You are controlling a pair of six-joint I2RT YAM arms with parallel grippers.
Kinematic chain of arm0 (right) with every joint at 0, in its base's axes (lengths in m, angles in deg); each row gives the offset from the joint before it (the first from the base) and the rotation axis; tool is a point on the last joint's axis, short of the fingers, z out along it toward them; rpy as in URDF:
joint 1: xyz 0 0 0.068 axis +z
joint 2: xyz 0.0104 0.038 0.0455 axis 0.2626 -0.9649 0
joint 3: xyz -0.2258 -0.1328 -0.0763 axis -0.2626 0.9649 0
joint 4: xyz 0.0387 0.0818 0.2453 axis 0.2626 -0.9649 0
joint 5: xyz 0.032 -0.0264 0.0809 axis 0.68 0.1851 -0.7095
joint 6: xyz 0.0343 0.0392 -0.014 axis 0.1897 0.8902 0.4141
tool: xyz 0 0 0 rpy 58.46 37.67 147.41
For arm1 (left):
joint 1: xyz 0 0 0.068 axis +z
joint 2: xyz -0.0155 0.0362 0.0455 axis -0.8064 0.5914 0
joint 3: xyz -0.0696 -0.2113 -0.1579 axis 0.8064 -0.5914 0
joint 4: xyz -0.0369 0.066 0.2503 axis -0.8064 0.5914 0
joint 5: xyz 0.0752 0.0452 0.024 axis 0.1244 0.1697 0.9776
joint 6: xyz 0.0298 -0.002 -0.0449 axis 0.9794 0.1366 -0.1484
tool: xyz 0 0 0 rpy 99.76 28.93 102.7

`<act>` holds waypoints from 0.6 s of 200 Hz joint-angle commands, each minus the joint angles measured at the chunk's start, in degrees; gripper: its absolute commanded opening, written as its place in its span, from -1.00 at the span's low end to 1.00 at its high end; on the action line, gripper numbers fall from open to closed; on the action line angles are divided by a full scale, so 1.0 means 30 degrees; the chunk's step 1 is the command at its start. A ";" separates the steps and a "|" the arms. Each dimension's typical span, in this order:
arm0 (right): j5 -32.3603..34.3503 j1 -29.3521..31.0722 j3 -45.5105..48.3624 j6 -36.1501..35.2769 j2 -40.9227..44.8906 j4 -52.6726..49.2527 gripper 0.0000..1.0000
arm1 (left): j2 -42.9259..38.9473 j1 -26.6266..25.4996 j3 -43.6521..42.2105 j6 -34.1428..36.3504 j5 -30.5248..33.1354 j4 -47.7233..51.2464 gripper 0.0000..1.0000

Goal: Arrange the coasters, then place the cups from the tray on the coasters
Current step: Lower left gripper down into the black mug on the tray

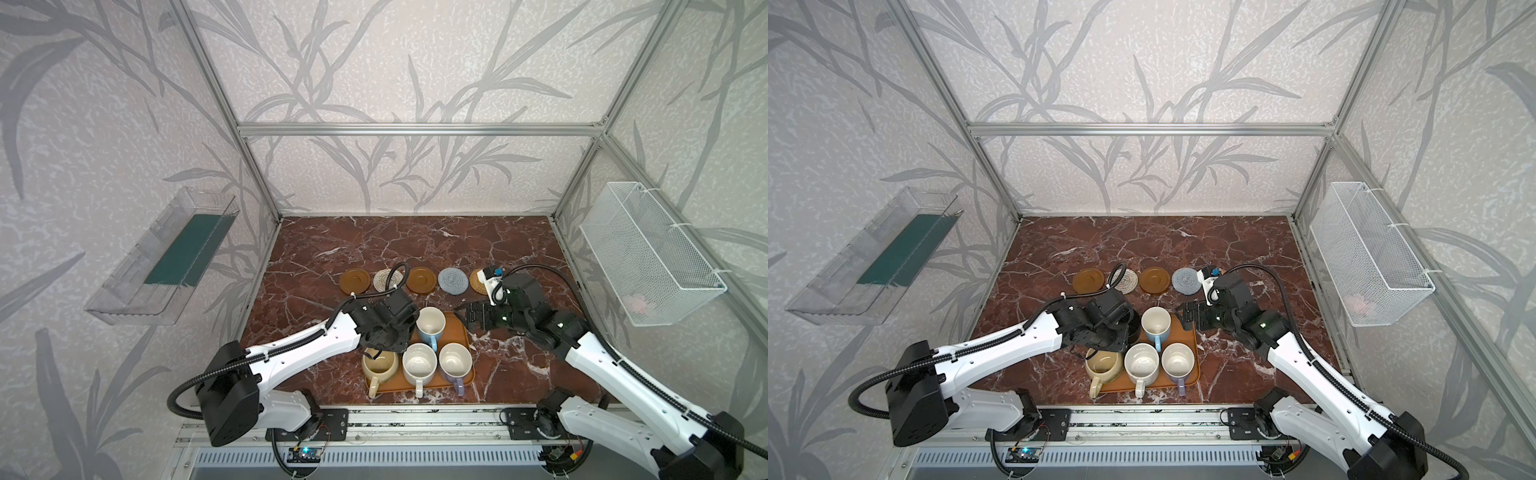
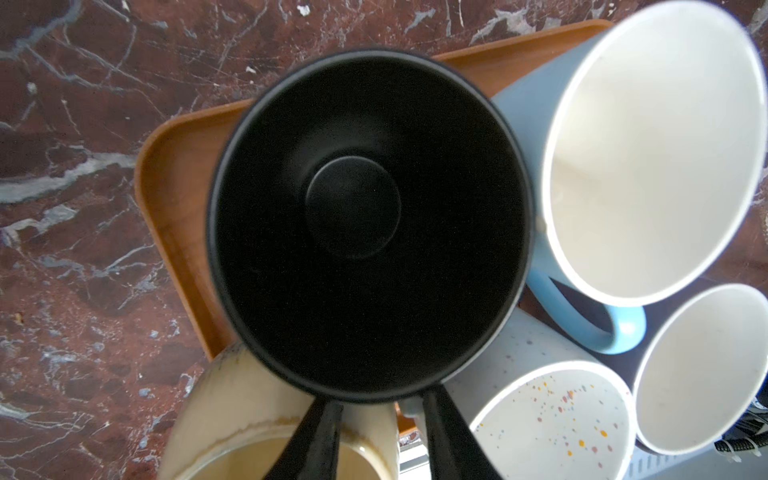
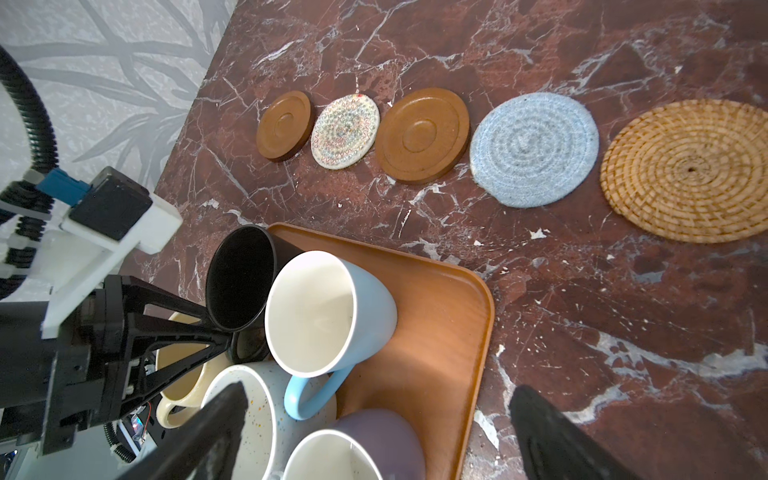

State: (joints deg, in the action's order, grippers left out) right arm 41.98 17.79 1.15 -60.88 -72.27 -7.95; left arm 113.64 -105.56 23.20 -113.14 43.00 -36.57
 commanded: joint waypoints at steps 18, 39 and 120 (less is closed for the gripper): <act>0.0217 0.0089 0.0267 0.0062 0.0005 0.0310 0.95 | 0.0410 -0.0102 0.0327 -0.0330 0.0876 -0.0328 -0.31; 0.0202 0.0112 0.0312 0.0093 0.0030 0.0310 0.95 | 0.0633 -0.0102 0.0357 -0.0301 0.1122 -0.0473 -0.32; 0.0261 0.0114 0.0368 0.0153 -0.0116 0.0316 0.94 | 0.1103 -0.0082 0.0312 -0.0275 0.2019 -0.0634 -0.36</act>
State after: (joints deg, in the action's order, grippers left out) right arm 42.05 17.79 1.58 -60.86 -72.29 -7.82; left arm 116.63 -105.82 23.33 -113.16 45.71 -38.47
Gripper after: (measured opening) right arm 0.972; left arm 0.324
